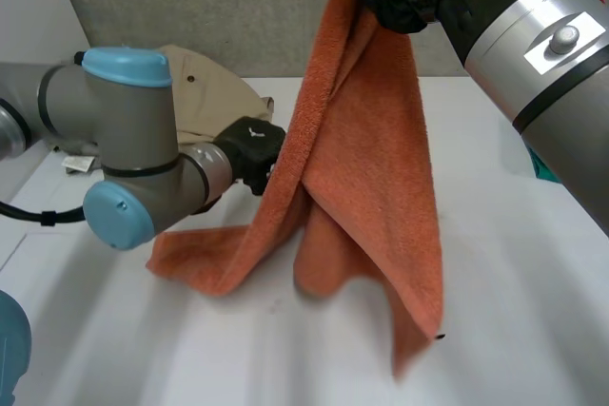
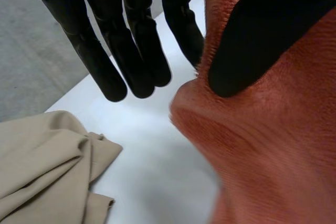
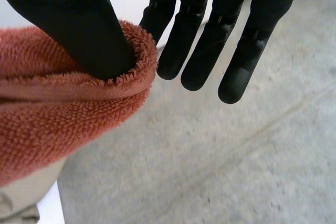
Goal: Fold the laundry.
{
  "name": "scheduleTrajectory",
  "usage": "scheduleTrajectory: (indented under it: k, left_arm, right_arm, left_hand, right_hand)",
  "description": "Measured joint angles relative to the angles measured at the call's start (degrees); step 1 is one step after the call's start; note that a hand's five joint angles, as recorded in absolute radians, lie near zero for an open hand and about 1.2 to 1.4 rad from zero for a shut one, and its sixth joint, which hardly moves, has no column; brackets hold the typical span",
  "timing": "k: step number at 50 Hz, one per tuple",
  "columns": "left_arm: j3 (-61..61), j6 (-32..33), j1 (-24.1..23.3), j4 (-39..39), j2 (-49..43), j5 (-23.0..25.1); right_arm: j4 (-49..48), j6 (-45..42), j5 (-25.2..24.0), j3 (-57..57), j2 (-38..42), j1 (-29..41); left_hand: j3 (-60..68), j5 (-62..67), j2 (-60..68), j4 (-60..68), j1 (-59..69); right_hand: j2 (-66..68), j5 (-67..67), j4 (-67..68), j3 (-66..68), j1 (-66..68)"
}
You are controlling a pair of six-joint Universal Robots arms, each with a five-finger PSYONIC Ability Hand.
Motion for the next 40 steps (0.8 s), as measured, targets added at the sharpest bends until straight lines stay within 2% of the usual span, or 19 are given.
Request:
scheduleTrajectory:
  k: [1,11,17,29,36,40]
  left_arm:
    - [0.9,-0.9,0.1,-0.4,0.1,-0.7]
    - [10.1,-12.2,0.5,-1.7,5.3,-3.3]
    - [13.9,-14.3,1.2,-2.0,7.9,-6.5]
    - [8.5,-11.8,2.4,-4.4,9.0,-5.0]
    - [0.2,-8.6,5.9,-4.5,12.1,-9.2]
    - [-6.4,-4.7,7.2,-5.6,15.5,-10.4]
  right_arm:
    - [0.3,0.0,0.2,-0.4,0.7,-0.6]
    - [2.2,-1.0,3.5,-3.6,5.3,-3.6]
    - [2.6,-1.3,4.1,-6.0,6.3,-3.9]
    - [3.0,0.0,1.4,-5.4,4.8,-3.6]
    - [4.1,-0.1,1.1,-0.4,6.2,-5.8]
    - [6.4,-2.6,1.3,3.6,8.4,-6.9]
  left_hand:
    - [5.8,4.2,5.9,5.9,1.5]
    - [6.6,4.2,6.5,6.5,1.5]
    - [5.9,4.2,5.7,5.7,1.3]
    - [6.8,4.3,6.6,6.7,1.5]
    - [6.8,4.3,6.6,6.7,1.5]
    - [6.8,4.3,6.6,6.7,1.5]
  right_hand:
    - [0.0,0.0,0.0,0.0,0.0]
    - [0.0,0.0,0.0,0.0,0.0]
    - [0.0,0.0,0.0,0.0,0.0]
    - [0.0,0.0,0.0,0.0,0.0]
    - [0.0,0.0,0.0,0.0,0.0]
    - [0.0,0.0,0.0,0.0,0.0]
